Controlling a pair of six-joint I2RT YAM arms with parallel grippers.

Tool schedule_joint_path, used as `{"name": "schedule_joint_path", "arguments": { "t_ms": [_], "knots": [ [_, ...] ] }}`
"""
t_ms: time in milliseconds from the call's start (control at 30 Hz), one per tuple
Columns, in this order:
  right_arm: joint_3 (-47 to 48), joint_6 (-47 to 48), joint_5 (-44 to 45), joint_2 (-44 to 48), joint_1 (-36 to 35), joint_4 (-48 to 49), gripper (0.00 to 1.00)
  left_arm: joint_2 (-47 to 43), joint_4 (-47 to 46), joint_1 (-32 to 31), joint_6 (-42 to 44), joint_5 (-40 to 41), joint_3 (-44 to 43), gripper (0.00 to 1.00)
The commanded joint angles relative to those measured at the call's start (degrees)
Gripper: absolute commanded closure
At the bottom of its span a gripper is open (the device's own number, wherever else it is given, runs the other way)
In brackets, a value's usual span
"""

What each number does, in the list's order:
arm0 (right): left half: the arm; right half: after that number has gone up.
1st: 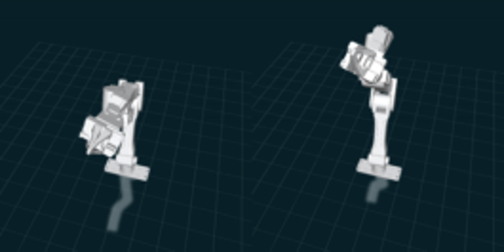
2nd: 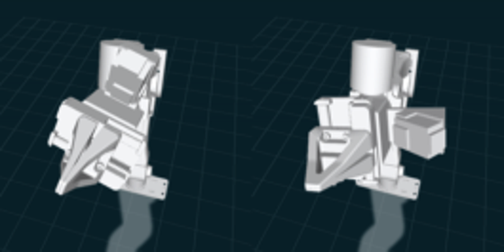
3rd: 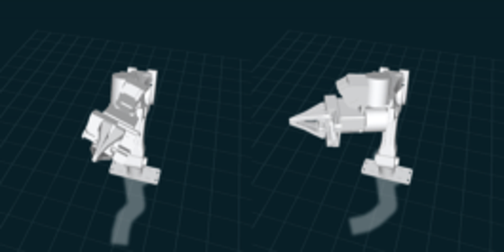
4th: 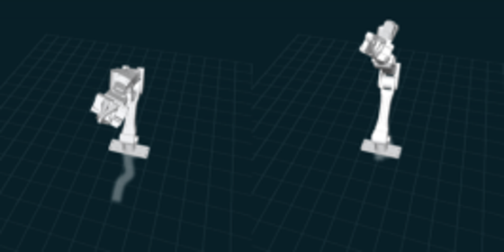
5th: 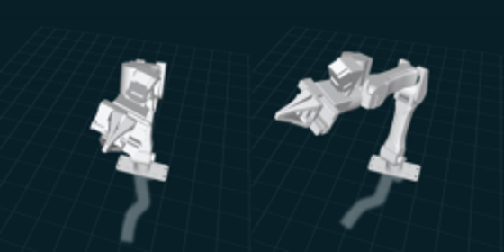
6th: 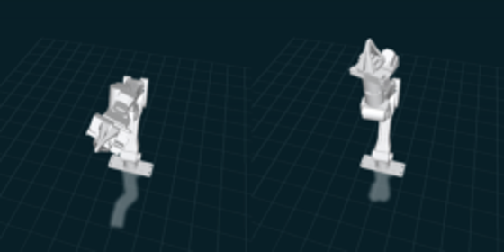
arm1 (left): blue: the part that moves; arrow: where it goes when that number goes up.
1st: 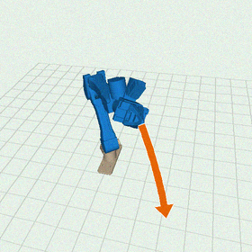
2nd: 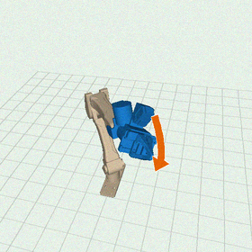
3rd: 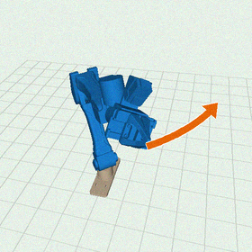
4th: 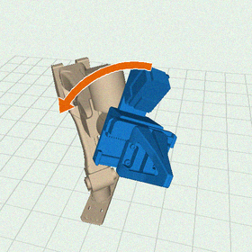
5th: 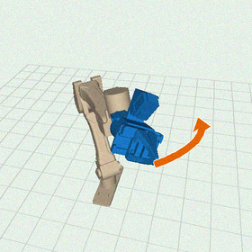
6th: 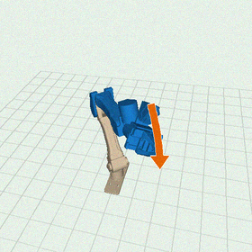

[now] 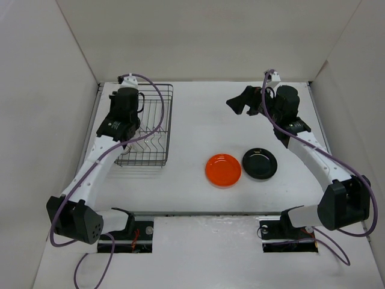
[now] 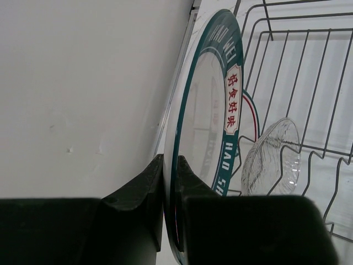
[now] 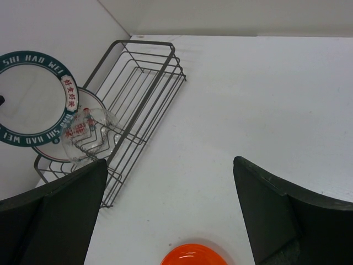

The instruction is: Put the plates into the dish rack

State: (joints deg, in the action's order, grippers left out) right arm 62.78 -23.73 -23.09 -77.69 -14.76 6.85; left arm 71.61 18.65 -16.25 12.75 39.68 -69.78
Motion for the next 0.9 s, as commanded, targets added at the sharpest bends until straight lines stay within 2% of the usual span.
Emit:
{"name": "schedule_joint_path", "arguments": {
  "t_ms": [0, 267, 733, 867],
  "knots": [
    [0.1, 1.0, -0.2, 1.1, -0.6, 1.6, 0.0, -1.6, -1.6, 0.4, -2.0, -0.1, 0.6, 1.0],
    [0.1, 1.0, -0.7, 1.1, -0.6, 1.6, 0.0, -3.4, -1.0, 1.5, -3.1, -4.2, 4.1, 1.0],
    [0.6, 1.0, -2.3, 1.1, -0.6, 1.6, 0.0, -3.4, -0.5, 1.5, -5.3, -5.9, 7.6, 1.0],
    [1.1, 1.0, -2.3, 1.1, -0.6, 1.6, 0.0, -3.4, -0.5, 2.0, -5.3, -6.9, 8.3, 0.87]
  ]
}}
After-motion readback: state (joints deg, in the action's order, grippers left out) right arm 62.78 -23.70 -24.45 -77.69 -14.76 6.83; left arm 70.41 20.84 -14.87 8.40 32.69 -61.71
